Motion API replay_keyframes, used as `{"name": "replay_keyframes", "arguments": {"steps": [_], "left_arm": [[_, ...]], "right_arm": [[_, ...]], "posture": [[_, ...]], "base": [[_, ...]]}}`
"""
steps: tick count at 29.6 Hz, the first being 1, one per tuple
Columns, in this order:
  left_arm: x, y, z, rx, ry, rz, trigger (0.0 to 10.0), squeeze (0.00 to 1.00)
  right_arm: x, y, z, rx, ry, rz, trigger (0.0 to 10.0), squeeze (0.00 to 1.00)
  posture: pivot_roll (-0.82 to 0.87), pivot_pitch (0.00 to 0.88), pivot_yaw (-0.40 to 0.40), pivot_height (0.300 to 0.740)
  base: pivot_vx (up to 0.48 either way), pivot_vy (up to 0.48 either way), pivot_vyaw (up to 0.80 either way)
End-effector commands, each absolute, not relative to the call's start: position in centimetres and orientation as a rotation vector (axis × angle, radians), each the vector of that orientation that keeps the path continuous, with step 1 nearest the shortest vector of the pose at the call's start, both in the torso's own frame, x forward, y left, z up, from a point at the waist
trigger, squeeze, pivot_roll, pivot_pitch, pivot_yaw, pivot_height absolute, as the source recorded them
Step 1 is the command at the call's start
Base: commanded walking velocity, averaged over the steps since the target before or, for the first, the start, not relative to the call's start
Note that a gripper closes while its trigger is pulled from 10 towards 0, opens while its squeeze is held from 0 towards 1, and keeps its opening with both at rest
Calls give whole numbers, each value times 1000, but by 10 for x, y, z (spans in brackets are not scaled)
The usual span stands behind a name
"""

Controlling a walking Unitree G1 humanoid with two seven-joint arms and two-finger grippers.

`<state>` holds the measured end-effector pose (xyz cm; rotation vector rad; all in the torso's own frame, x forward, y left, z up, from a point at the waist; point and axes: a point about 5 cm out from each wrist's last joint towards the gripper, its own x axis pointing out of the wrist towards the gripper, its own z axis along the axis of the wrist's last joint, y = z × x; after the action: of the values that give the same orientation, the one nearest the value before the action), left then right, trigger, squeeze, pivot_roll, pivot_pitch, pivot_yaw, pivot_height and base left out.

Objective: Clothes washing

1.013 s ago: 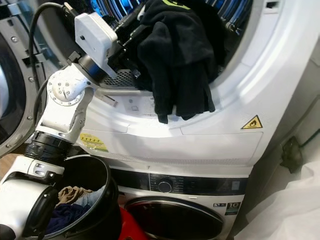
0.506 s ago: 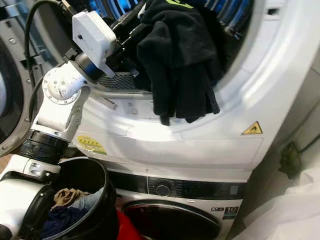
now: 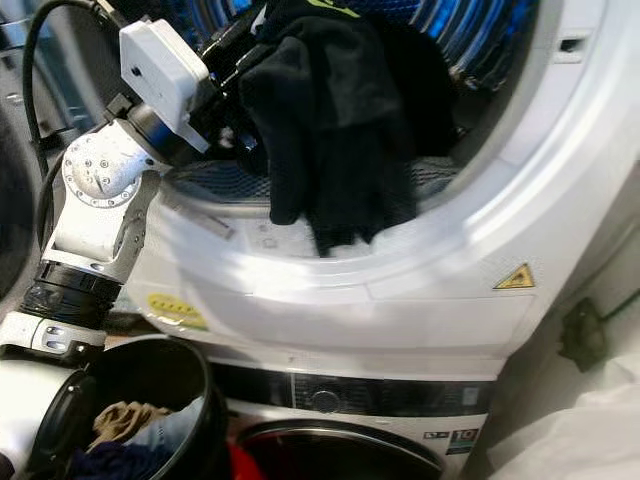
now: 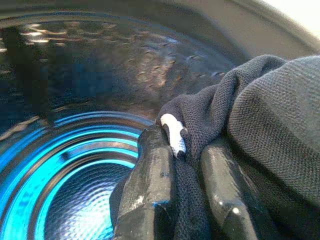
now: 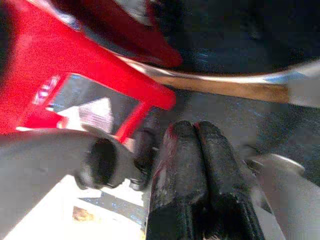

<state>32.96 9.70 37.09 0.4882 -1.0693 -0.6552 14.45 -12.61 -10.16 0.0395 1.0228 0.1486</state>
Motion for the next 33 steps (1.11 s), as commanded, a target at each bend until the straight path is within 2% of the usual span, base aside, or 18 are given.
{"name": "replay_keyframes", "arguments": {"steps": [1, 5, 9, 14, 19, 23, 28, 33], "left_arm": [[321, 95, 384, 505, -1129, -665, 10000, 0], [320, 89, 379, 541, -1085, -738, 10000, 0], [312, 77, 365, 608, -982, -940, 10000, 0], [307, 75, 372, 623, -1009, -961, 10000, 0], [321, 81, 385, 658, -994, -945, 10000, 0], [346, 95, 409, 560, -1040, -774, 10000, 0], [355, 109, 441, 454, -1099, -554, 10000, 0], [367, 118, 460, 397, -1037, -397, 10000, 0]], "right_arm": [[145, -125, -102, 47, 1027, 145, 10000, 0], [145, -124, -101, 47, 1026, 149, 10000, 0], [145, -122, -101, 49, 1024, 152, 10000, 0], [145, -123, -101, 50, 1024, 151, 10000, 0], [145, -121, -101, 51, 1024, 156, 10000, 0], [146, -118, -101, 57, 1019, 159, 10000, 0], [146, -119, -101, 66, 1014, 146, 10000, 0], [141, -122, -103, 64, 1021, 137, 10000, 0]], "posture": [[147, 0, 97, 740], [152, 0, 96, 740], [149, 0, 98, 740], [152, 0, 101, 740], [153, 0, 109, 740], [137, 0, 120, 740], [119, 0, 120, 740], [96, 0, 124, 740]], "base": [[277, 0, 0], [63, 0, 0], [0, 0, 0], [0, 0, 0], [0, 0, 0], [0, 0, 0], [0, 0, 0], [0, 0, 0]]}}
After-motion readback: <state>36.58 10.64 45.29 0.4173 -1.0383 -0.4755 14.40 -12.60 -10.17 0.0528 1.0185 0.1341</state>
